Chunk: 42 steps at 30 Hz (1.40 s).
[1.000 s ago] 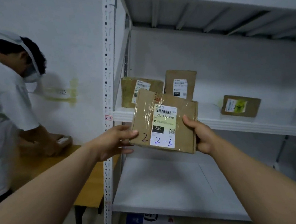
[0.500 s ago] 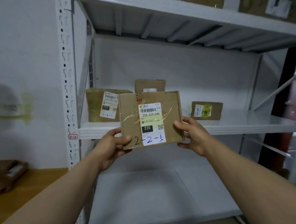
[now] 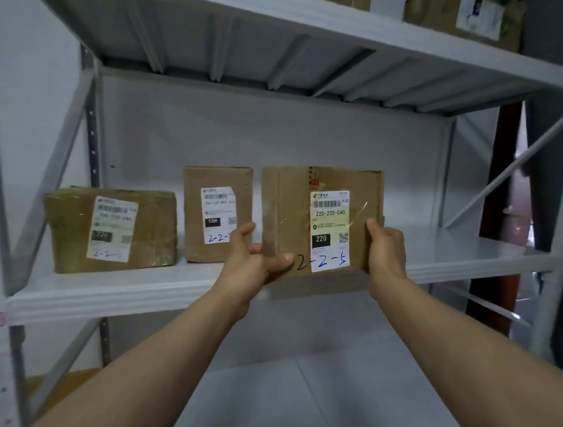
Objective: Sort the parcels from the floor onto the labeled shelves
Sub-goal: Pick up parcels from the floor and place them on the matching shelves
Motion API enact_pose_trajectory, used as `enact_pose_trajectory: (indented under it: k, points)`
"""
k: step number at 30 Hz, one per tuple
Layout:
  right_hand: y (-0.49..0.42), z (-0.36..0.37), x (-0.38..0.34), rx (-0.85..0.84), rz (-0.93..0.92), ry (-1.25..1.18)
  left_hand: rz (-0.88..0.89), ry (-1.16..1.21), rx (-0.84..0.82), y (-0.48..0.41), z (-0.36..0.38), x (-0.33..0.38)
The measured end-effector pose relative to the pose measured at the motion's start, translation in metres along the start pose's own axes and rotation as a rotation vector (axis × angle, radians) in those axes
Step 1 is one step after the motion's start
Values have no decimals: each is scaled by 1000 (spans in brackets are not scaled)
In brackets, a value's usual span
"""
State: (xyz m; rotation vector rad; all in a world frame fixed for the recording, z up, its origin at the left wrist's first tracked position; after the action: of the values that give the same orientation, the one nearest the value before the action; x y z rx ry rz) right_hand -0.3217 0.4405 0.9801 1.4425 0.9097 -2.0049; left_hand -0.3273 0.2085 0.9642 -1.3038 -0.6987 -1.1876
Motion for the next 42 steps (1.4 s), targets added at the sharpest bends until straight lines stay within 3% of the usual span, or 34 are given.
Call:
enact_pose_trajectory:
  k: [9,18,31,37,42]
  points:
    - [-182,-77,-12,186,-148,-15,236,-237,-62,-114,172,-47]
    - [-322,-158,12,238,-97,96,294,-485,-6,-191,309,-122]
    - [-410,-184,68,136,-22,80,145,-837,-39,-234,369,-174]
    - [-423,-176,89,25,57,219,48,-697,-17,-234,369,-183]
    - [-427,-172,98,-18,32,382,38,-749,-22,-235,368,-187]
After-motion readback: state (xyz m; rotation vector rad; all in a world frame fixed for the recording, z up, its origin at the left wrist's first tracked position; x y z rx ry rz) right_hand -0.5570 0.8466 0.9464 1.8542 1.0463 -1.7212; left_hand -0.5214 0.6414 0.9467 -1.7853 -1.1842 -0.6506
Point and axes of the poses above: each hand's wrist, its own y-axis away from the middle knuckle, its own z-axis out of the palm, x = y × z, the point moved 2 cm from there along -y, towards the middle knuckle, and after that the axes turned 1 degree about z, right-handed, at the moved point
